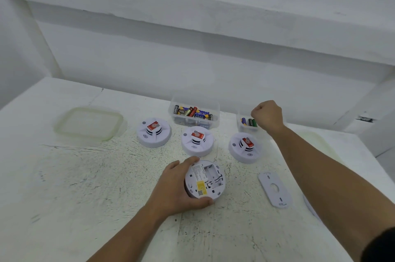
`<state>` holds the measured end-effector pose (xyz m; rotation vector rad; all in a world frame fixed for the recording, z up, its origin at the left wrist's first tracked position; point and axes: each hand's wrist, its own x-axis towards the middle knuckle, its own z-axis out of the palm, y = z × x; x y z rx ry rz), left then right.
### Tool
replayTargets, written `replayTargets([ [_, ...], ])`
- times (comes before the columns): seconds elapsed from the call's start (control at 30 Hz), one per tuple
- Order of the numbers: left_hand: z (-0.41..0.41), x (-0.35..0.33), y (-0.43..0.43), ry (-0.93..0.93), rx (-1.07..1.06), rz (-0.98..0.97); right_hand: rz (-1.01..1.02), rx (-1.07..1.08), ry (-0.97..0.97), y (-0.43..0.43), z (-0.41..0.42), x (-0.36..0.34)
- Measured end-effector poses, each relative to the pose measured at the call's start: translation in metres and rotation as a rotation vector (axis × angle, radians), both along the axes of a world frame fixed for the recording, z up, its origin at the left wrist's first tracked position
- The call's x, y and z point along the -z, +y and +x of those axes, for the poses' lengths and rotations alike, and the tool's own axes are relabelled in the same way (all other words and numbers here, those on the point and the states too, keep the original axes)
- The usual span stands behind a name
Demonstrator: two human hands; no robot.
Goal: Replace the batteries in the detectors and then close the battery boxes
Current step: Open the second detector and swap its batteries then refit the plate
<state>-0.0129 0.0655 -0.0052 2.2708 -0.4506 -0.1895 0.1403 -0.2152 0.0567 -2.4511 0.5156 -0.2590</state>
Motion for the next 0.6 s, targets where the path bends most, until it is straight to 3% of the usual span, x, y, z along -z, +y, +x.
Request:
replayTargets([
  [0.43,0.016,-0.005,0.067,-0.082,-0.040,0.012,-0.104,-0.265,-0.113,0.099,0.008,-0.005],
  [0.6,0.020,0.003,0.076,-0.035,-0.037,0.011,-0.150,-0.382,-0.053,0.137,0.028,-0.004],
])
